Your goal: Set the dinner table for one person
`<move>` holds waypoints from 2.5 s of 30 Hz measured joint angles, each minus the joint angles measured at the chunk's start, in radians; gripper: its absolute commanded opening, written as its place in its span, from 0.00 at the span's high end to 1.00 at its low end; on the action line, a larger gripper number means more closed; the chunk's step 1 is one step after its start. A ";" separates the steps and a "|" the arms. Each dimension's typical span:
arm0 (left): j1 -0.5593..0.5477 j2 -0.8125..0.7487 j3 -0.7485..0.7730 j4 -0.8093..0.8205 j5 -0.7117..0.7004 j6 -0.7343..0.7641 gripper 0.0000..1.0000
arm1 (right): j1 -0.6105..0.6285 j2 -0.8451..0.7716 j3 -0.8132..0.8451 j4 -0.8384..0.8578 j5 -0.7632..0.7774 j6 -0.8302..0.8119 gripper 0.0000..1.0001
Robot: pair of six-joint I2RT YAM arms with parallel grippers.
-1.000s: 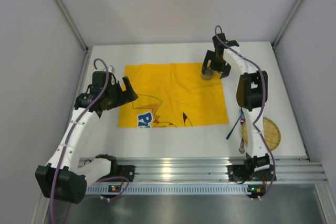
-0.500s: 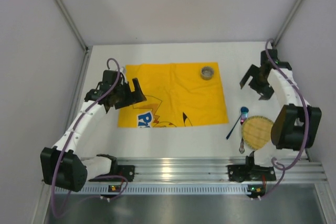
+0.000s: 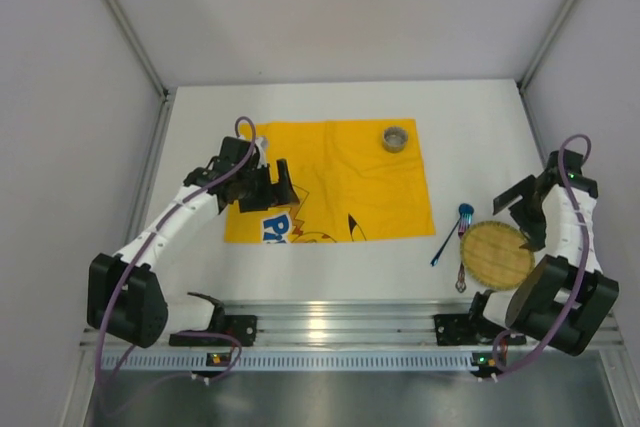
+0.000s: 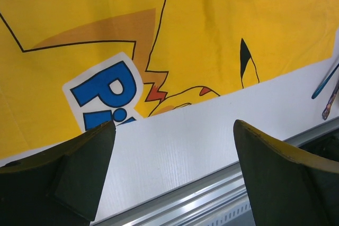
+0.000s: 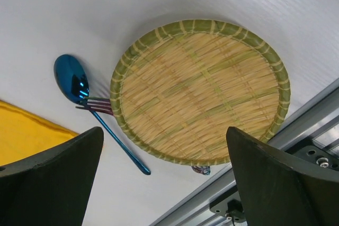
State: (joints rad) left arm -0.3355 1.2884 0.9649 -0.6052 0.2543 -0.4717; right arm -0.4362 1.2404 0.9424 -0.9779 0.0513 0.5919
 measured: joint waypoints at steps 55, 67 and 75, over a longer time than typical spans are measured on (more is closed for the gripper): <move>-0.007 0.040 0.097 -0.105 -0.064 -0.007 0.03 | 0.360 0.806 0.755 0.234 -0.107 0.150 0.22; -0.039 0.145 0.131 -0.092 -0.060 -0.008 0.03 | 0.099 0.379 0.307 0.421 -0.277 0.138 0.16; -0.075 0.168 0.195 -0.090 -0.066 -0.009 0.03 | 0.014 0.479 -0.067 0.861 -0.602 0.290 0.16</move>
State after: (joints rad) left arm -0.4103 1.4567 1.1599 -0.6952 0.1886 -0.4805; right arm -0.4221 1.7195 0.8753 -0.1173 -0.5503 0.8814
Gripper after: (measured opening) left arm 0.972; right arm 0.844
